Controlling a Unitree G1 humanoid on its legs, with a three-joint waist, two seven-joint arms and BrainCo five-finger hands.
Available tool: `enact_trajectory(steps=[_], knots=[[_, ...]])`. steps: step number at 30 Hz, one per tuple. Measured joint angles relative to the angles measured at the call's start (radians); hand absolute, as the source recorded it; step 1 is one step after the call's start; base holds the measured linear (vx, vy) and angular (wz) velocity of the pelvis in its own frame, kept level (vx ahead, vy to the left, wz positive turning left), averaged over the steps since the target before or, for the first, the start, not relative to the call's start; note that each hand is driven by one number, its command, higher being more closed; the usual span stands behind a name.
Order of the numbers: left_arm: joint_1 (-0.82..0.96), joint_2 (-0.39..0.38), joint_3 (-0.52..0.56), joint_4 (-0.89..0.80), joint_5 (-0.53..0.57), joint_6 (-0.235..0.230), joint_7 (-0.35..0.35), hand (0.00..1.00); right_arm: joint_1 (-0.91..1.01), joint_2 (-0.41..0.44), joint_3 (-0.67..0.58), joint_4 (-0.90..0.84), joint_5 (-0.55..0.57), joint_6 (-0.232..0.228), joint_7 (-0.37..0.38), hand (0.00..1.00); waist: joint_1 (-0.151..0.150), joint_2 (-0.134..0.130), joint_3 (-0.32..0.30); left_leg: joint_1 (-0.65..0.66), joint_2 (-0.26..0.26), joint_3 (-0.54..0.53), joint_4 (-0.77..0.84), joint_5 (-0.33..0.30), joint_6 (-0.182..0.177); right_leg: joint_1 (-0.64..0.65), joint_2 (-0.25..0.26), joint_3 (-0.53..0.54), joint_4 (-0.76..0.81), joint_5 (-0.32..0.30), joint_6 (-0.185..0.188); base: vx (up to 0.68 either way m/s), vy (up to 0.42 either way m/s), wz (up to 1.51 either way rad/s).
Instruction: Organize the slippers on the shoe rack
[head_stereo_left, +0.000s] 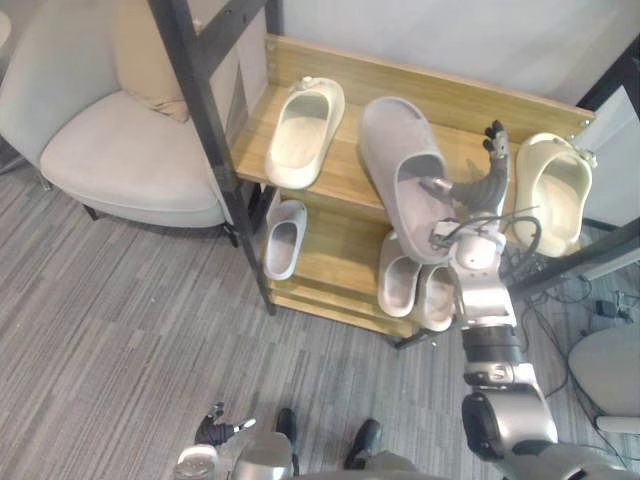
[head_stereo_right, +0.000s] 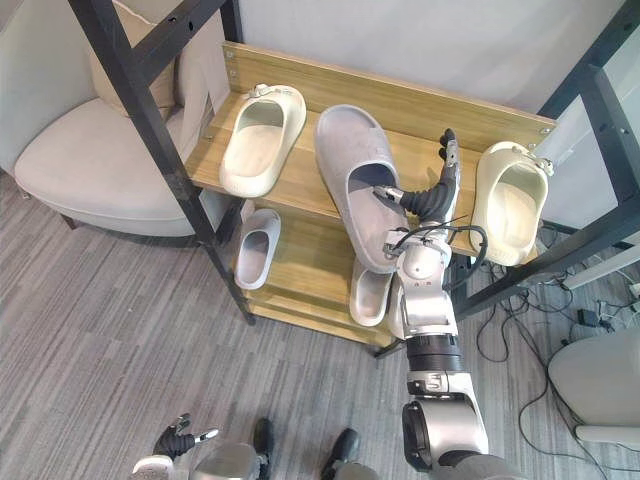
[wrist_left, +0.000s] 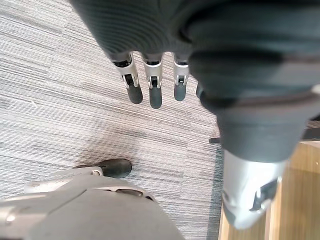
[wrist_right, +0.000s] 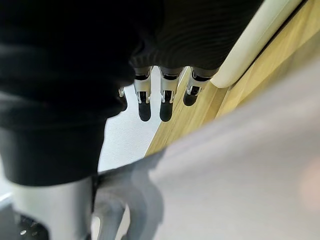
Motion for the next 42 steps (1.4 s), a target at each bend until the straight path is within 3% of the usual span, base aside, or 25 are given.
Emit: enact_trajectory(steps=[4,5,18,30,34,42], knots=[[0.0,0.0,0.0,0.0,-0.001,0.0,-0.001,0.0,-0.016,-0.008,0.003,0.011,0.003,-0.003,0.019,0.0,0.0,0.003,0.002,0.0,-0.001,-0.002,-0.017,0.012,0.001,-0.008,0.002,-0.001,0.0,0.002,-0.001,0.0,0.0,0.0],[0.0,0.0,0.0,0.002,-0.001,0.0,-0.001,0.0,-0.029,-0.013,0.005,0.031,0.004,-0.003,0.028,1.0,0.0,0.003,0.002,0.001,-0.001,-0.003,-0.02,0.016,0.001,-0.008,0.002,-0.002,0.0,0.002,-0.002,0.0,0.0,0.0],[-0.004,0.012,0.001,-0.002,-0.038,-0.008,-0.004,0.0,-0.251,-0.134,0.133,0.26,0.053,0.007,0.104,1.0,0.0,-0.017,0.041,-0.018,0.022,-0.02,-0.062,0.062,-0.017,-0.034,0.021,-0.012,-0.008,0.018,-0.026,-0.07,-0.021,0.02],[-0.003,0.012,0.001,-0.001,-0.056,-0.009,-0.002,0.0,-0.297,-0.118,0.16,0.284,0.159,-0.009,0.121,1.0,0.0,-0.022,0.042,-0.015,0.035,-0.034,-0.061,0.081,-0.025,-0.023,0.04,-0.026,-0.016,0.024,-0.036,-0.03,-0.019,0.03],[-0.003,0.012,0.001,-0.004,-0.054,-0.009,-0.002,0.0,-0.184,-0.102,0.156,0.147,0.173,-0.024,0.117,1.0,0.0,-0.024,0.04,-0.011,0.035,-0.029,-0.061,0.081,-0.025,-0.02,0.039,-0.025,-0.016,0.024,-0.035,-0.01,0.003,-0.01],[0.0,0.015,0.001,0.006,-0.016,-0.001,-0.008,0.0,0.052,-0.025,0.11,-0.124,0.229,-0.086,0.094,1.0,-0.029,-0.022,0.037,0.014,0.032,-0.015,-0.061,0.079,-0.024,-0.004,0.034,-0.005,-0.016,0.028,-0.031,-0.04,0.008,-0.06]])
